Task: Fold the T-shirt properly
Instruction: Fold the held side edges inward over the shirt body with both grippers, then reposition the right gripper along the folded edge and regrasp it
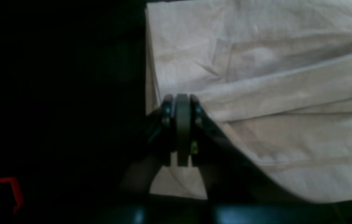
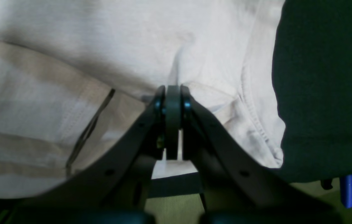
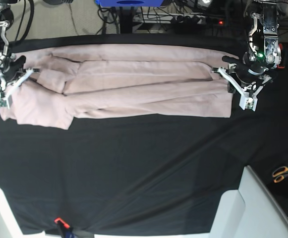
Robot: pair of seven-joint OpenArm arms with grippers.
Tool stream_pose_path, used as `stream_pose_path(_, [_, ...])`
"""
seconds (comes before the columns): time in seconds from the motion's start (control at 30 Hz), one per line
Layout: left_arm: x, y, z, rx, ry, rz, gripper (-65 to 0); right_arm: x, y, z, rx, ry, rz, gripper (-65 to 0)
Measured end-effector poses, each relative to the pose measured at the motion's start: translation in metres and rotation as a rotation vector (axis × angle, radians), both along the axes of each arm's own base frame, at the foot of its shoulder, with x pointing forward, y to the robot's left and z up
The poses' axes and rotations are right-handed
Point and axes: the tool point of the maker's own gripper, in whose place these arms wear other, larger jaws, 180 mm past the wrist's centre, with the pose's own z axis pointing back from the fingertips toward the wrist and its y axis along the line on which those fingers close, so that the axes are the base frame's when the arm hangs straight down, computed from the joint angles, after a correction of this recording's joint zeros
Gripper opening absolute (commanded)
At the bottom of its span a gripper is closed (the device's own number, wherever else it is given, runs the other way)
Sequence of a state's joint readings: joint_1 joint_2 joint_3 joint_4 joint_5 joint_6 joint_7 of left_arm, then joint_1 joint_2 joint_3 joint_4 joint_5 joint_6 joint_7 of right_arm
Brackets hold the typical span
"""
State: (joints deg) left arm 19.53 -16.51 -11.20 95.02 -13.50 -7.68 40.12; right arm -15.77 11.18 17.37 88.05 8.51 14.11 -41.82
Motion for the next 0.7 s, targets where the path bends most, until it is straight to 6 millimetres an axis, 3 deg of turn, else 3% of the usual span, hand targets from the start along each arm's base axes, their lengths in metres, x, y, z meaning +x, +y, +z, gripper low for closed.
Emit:
stream_pose_path(0.2, [-0.0067, 0.0032, -0.0098, -0.002, 0.031, 0.012, -65.0, -0.0036, -0.0001, -0.0015, 0.000, 0.006, 0.000, -65.0])
stream_pose_path(0.7, [-0.0025, 0.0034, -0.0090, 0.028, 0.042, -0.045, -65.0, -0.0011, -0.0002, -0.0002, -0.002, -0.017, 0.002, -65.0])
